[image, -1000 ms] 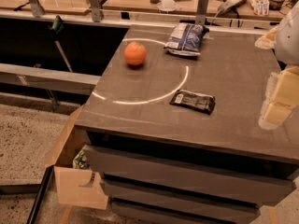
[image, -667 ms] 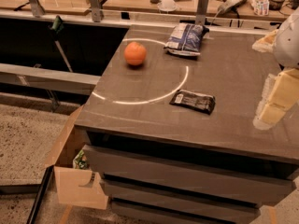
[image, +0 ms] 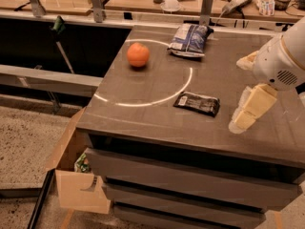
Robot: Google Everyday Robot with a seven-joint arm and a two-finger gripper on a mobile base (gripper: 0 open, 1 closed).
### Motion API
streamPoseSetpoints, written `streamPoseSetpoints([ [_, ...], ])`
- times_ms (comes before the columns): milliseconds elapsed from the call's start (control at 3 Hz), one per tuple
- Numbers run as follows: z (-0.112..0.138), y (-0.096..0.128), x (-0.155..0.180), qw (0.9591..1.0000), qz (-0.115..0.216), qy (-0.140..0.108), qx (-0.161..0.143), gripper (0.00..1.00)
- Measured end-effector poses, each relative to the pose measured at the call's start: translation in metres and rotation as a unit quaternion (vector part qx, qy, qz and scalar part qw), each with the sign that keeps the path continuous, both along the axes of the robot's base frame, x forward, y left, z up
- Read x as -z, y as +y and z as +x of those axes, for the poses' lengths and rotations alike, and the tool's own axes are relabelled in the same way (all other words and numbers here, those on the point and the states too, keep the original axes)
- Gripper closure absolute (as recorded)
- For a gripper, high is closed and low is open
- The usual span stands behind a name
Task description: Pick rxbar chocolate
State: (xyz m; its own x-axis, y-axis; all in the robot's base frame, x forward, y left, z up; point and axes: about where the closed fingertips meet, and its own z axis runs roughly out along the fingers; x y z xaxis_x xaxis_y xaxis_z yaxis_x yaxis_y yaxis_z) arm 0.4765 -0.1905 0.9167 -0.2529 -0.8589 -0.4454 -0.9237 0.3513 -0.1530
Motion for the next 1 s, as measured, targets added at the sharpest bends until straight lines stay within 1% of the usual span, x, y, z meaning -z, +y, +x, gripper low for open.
streamPoseSetpoints([
  [333, 0.023, 0.015, 0.029, 0.9998, 0.017, 0.003, 0.000, 0.00],
  [667, 0.050, 0.027, 0.054, 0.9996, 0.027, 0.009, 0.009, 0.00],
  [1000, 0.062, 0.034, 0.066, 0.9993, 0.032, 0.016, 0.016, 0.00],
])
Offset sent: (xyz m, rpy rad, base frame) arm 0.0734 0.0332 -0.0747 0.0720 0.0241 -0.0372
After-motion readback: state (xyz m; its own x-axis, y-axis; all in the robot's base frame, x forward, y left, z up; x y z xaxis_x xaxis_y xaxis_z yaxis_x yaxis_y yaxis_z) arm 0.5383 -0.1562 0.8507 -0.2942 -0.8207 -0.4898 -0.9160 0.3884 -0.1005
